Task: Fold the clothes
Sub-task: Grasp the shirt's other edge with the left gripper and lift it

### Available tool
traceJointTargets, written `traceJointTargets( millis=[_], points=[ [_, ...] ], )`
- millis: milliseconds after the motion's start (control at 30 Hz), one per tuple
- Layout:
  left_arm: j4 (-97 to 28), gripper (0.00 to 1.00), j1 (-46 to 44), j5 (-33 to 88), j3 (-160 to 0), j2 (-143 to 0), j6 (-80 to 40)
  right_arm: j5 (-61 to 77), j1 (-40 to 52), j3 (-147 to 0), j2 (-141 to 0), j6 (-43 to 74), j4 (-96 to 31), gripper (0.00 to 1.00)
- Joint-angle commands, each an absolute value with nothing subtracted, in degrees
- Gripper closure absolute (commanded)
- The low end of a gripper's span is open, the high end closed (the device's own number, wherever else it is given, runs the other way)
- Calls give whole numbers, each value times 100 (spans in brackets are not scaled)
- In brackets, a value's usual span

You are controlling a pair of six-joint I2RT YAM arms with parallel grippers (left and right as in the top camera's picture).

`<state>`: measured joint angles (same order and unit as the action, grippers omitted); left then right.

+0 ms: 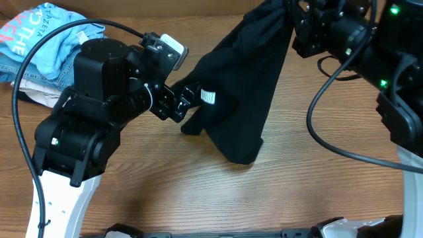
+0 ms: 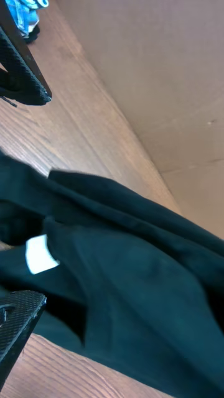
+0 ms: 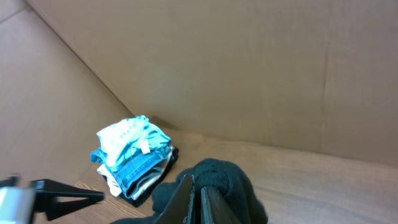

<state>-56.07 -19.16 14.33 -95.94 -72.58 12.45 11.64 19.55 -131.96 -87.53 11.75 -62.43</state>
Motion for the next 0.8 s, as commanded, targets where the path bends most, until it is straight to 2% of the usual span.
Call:
traceJointTargets(
  millis=[0,100,267,367,467,600,767],
  points=[
    [-5749,2,-1933,1505,-9671,-7343,1332,987,1959,-13308,-8748,1037,-6348,96],
    [-5920,2,-1940,1551,-9651,-7470,1354,945,1953,-13308,-8991,998,-6490,96],
    [-6392,3,-1997,2117,-9474,-8403,2102,941,1946,-13310,-9120,888,-6488,96],
    [-6624,4,-2003,3229,-9461,-9172,2971,952,1798,-13310,-9122,891,-6543,96],
    [-6855,10,-2088,3415,-9459,-9950,3520,1083,1684,-13310,-9122,886,-6611,96],
    [-6361,13,-2220,3461,-9459,-10766,3535,1083,1684,-13310,-9122,869,-6641,96],
    [-5415,13,-2440,3457,-9461,-11034,3341,1170,1684,-13310,-9122,864,-6657,96]
  ],
)
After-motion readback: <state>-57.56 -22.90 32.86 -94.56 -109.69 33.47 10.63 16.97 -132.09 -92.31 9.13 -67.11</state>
